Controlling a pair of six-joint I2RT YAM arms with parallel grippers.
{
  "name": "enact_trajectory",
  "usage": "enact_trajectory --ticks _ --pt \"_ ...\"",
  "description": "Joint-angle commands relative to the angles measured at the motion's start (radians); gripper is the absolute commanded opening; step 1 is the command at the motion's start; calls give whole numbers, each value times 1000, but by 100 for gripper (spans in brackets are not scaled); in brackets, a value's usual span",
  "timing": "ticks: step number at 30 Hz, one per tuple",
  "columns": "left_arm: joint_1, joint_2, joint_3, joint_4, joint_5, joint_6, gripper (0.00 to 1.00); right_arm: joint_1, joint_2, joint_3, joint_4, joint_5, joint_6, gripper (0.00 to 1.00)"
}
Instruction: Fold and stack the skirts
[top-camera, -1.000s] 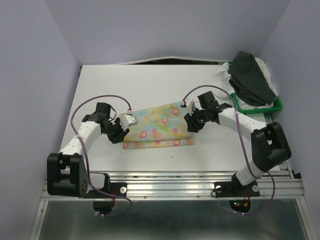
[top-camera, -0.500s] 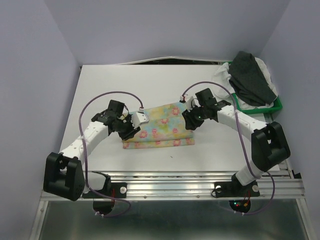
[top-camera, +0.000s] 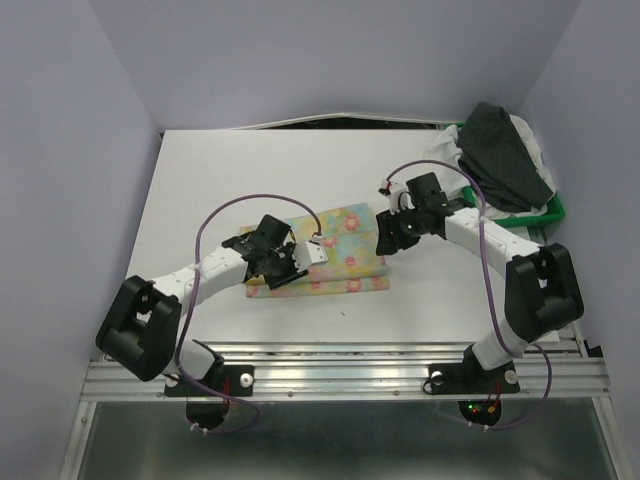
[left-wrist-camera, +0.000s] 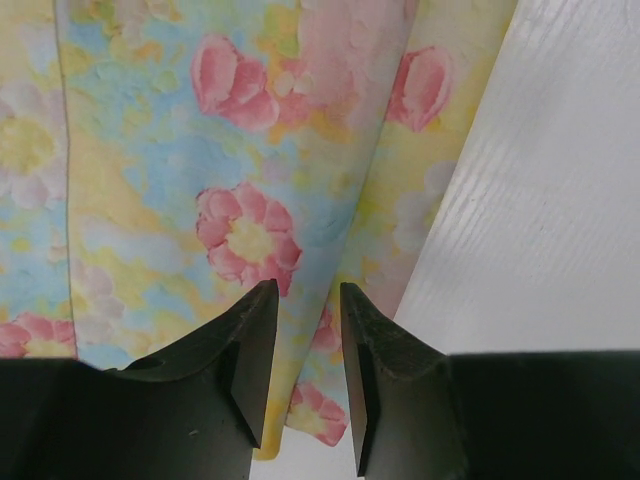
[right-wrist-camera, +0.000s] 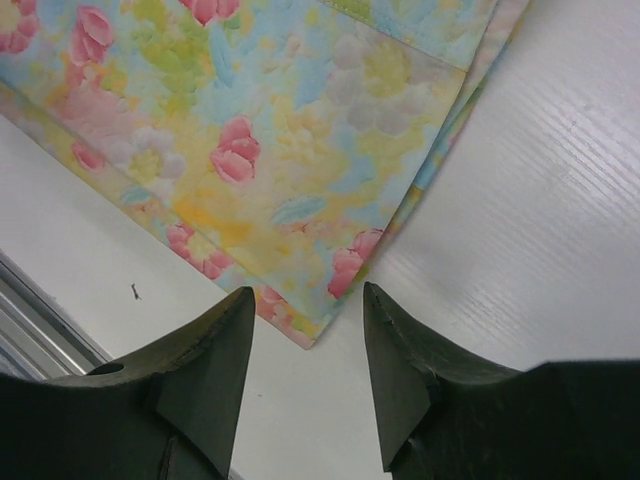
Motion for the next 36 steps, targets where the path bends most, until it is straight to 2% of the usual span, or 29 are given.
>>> enact_trajectory --ticks 1,3,5,6,14,18,20,22,24,26,32,36 --pt "-46 27 -35 55 -41 -36 39 -14 -19 14 1 -51 57 53" --pt "-59 35 -44 70 -56 -60 20 -14 -13 12 -15 -54 67 53" --pt "-79 35 -46 81 -48 -83 6 -14 -10 6 -22 -55 65 53" --pt "-89 34 -46 81 -44 -103 2 -14 -9 3 -25 -57 65 53" --pt "-269 34 -34 90 -45 -192 0 -14 20 15 -71 -28 120 51" --pt "-335 41 6 71 -31 -206 0 -14 25 29 -113 7 81 51" --pt "-292 5 58 77 -36 -264 15 -14 24 34 -156 -5 34 52" --pt "-153 -5 153 35 60 -286 30 -14 27 12 -167 0 13 53" --pt "-49 10 230 8 132 -315 37 -14 54 4 -167 23 -5 52" --pt "63 17 323 -14 147 -321 41 -14 124 9 -157 58 -19 52" --pt "232 50 414 -29 104 -346 42 -14 321 135 -105 202 -56 47" --pt "376 87 457 -63 134 -376 42 -14 503 329 -99 290 -102 39"
